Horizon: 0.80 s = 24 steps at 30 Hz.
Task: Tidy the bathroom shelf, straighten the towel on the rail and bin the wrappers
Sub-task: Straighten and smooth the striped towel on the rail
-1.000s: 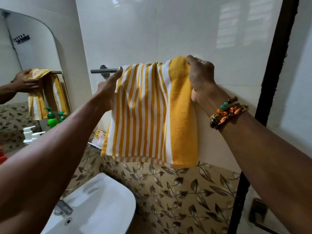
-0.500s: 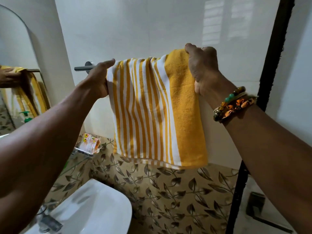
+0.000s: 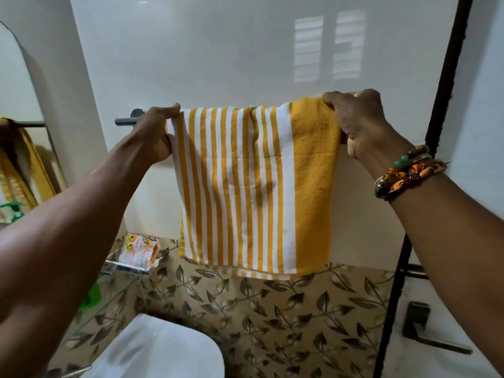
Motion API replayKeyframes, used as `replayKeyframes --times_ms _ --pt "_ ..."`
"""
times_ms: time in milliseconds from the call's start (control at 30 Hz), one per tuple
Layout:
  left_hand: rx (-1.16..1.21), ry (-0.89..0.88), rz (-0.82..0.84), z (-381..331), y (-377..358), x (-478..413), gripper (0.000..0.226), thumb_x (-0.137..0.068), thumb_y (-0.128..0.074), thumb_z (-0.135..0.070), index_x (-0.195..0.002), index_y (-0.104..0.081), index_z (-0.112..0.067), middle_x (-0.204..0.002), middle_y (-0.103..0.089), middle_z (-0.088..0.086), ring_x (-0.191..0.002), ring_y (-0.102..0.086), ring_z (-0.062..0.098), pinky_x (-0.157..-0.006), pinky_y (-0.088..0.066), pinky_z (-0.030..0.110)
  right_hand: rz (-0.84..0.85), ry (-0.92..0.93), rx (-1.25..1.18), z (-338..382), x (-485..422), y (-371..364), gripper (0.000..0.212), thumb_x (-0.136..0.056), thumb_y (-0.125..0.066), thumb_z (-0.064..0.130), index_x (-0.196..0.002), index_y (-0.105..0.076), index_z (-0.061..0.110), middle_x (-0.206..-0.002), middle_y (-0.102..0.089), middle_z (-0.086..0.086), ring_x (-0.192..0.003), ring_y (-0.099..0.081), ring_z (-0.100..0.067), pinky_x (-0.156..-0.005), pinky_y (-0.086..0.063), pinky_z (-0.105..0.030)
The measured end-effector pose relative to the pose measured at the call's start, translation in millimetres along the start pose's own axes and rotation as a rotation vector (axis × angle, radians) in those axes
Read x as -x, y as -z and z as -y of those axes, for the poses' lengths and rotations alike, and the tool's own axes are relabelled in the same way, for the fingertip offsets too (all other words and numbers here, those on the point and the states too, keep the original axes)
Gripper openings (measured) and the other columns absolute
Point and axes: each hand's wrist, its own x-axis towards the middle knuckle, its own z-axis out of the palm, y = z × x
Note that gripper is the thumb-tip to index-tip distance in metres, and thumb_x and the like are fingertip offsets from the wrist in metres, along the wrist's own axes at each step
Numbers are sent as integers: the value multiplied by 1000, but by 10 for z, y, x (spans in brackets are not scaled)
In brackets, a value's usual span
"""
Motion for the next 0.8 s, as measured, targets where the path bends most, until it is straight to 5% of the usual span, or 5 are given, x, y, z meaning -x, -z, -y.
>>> replayKeyframes --times_ms 200,433,567,667,800 --pt "0 -32 -36 12 95 -27 13 -93 -66 -17 -89 -54 -19 -119 -62 0 -110 -64 17 -99 -50 45 -134 50 47 -54 69 -119 18 -73 -70 32 -67 -60 18 -71 -62 1 -71 -62 -17 -73 -60 -46" --pt "-66 -5 -18 -97 412 -190 19 -82 -79 -18 -93 -63 -17 -130 -65 6 -114 -65 20 -102 -51 42 -206 111 166 -30 110 -171 20 -75 -74 38 -69 -61 25 -77 -69 4 -77 -70 -18 -73 -62 -45" --pt "-65 4 -62 -170 503 -210 64 -75 -85 -16 -134 -59 -11 -127 -67 5 -105 -68 18 -87 -58 36 -194 150 280 6 121 -210 21 -76 -73 41 -78 -68 21 -74 -70 0 -64 -71 -21 -66 -62 -45" --pt "-66 52 -39 -243 522 -218 40 -82 -79 -14 -121 -68 -10 -106 -72 4 -79 -71 14 -57 -58 25 -166 147 296 43 116 -264 26 -78 -73 39 -86 -71 14 -73 -70 -3 -60 -71 -23 -64 -63 -44" --pt "-40 63 -34 -380 599 -292 26 -81 -79 -11 -106 -71 -7 -104 -72 5 -83 -72 15 -71 -61 30 -115 123 259 80 59 -329 23 -84 -73 34 -89 -68 11 -77 -70 -9 -54 -65 -22 -59 -61 -36"
